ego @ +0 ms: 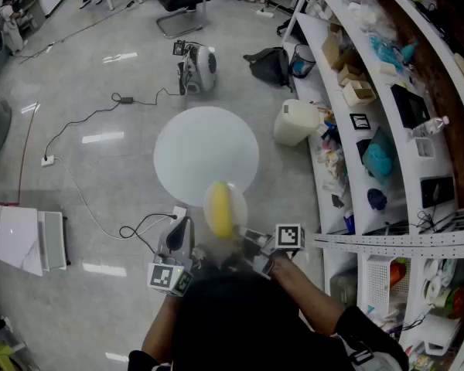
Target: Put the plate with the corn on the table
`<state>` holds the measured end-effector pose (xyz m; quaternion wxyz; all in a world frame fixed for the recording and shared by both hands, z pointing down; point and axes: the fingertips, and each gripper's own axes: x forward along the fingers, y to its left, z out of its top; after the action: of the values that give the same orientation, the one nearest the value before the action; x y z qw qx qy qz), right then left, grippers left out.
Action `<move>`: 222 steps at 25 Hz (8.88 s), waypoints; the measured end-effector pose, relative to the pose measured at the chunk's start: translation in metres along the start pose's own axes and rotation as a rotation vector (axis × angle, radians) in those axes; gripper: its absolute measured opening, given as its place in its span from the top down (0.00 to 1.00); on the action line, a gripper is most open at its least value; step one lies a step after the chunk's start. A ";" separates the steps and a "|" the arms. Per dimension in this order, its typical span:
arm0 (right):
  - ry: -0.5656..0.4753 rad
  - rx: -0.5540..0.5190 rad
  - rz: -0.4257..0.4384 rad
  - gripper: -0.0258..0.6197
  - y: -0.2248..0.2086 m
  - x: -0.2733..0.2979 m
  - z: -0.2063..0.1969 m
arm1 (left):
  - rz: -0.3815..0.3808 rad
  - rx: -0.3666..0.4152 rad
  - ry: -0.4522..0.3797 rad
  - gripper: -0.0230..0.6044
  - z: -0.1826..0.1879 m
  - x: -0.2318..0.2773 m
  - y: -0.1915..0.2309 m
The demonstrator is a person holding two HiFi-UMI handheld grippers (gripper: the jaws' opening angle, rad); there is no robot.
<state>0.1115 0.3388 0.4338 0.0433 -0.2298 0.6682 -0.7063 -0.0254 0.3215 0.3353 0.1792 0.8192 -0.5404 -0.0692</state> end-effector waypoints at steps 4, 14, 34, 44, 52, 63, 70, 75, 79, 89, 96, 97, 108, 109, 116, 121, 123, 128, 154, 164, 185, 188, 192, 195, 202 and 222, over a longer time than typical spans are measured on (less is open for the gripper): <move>-0.012 0.026 -0.040 0.91 -0.004 -0.006 -0.003 | -0.017 0.003 -0.029 0.96 0.002 0.000 -0.004; 0.002 0.011 0.009 0.91 0.012 -0.005 -0.007 | -0.025 0.004 -0.020 0.96 0.000 0.000 -0.010; -0.001 0.006 0.008 0.91 -0.003 -0.043 0.011 | 0.035 0.018 -0.078 0.96 -0.005 0.008 -0.038; 0.002 -0.009 0.027 0.91 -0.001 -0.056 0.033 | 0.062 -0.003 -0.089 0.96 -0.001 0.023 -0.059; -0.024 0.004 0.019 0.91 -0.005 -0.059 0.053 | 0.065 -0.001 -0.067 0.96 -0.009 0.038 -0.051; -0.042 0.045 -0.048 0.91 -0.008 -0.041 0.087 | 0.031 -0.005 -0.049 0.96 -0.008 0.082 -0.021; -0.030 0.048 -0.037 0.91 0.003 -0.010 0.108 | 0.008 -0.011 -0.050 0.96 0.005 0.113 0.006; -0.034 0.039 -0.046 0.91 0.005 0.012 0.125 | -0.002 -0.020 -0.050 0.96 0.021 0.133 0.031; -0.038 0.033 -0.053 0.91 0.008 0.027 0.137 | -0.009 -0.019 -0.053 0.96 0.031 0.145 0.048; -0.045 0.008 -0.053 0.91 0.022 0.059 0.159 | -0.049 -0.007 -0.053 0.96 0.049 0.164 0.078; -0.044 -0.001 -0.032 0.91 0.041 0.076 0.169 | -0.048 -0.025 -0.061 0.96 0.062 0.174 0.094; -0.045 -0.001 -0.027 0.91 0.044 0.078 0.171 | -0.045 -0.033 -0.059 0.96 0.063 0.175 0.096; -0.035 -0.009 -0.029 0.91 0.042 0.084 0.205 | -0.024 -0.056 -0.059 0.96 0.064 0.207 0.105; -0.028 -0.016 -0.030 0.91 0.041 0.085 0.209 | -0.019 -0.057 -0.062 0.96 0.064 0.211 0.105; 0.028 -0.021 -0.021 0.91 0.037 0.094 0.238 | 0.025 -0.059 -0.050 0.96 0.054 0.234 0.115; 0.078 -0.035 -0.050 0.91 0.022 0.101 0.263 | 0.068 -0.066 -0.072 0.96 0.056 0.257 0.125; 0.100 -0.036 -0.084 0.91 0.013 0.103 0.271 | 0.090 -0.073 -0.071 0.96 0.056 0.264 0.128; 0.162 -0.059 -0.050 0.91 0.002 0.116 0.293 | 0.119 -0.045 -0.061 0.96 0.044 0.282 0.136; 0.443 -0.103 -0.008 0.91 -0.098 0.183 0.352 | 0.229 -0.084 -0.076 0.96 -0.035 0.348 0.195; 0.504 -0.121 -0.006 0.91 -0.131 0.204 0.356 | 0.241 -0.095 -0.085 0.96 -0.064 0.355 0.213; 0.519 -0.104 -0.021 0.91 -0.165 0.241 0.385 | 0.241 -0.146 -0.066 0.96 -0.097 0.376 0.233; 0.519 -0.102 -0.020 0.91 -0.167 0.245 0.389 | 0.242 -0.152 -0.070 0.96 -0.099 0.381 0.236; 0.514 -0.094 -0.036 0.91 -0.171 0.249 0.394 | 0.245 -0.164 -0.068 0.96 -0.103 0.386 0.241; 0.514 -0.085 -0.045 0.91 -0.172 0.254 0.395 | 0.249 -0.171 -0.071 0.96 -0.105 0.389 0.245; 0.515 -0.068 -0.062 0.91 -0.178 0.260 0.396 | 0.248 -0.181 -0.065 0.96 -0.107 0.395 0.252; 0.523 -0.042 -0.130 0.91 -0.192 0.276 0.390 | 0.257 -0.206 -0.060 0.96 -0.112 0.389 0.277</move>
<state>0.0624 -0.1031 0.6927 -0.1809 -0.0830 0.6551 -0.7289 -0.0709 -0.1056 0.5721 0.2535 0.7181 -0.6359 -0.1250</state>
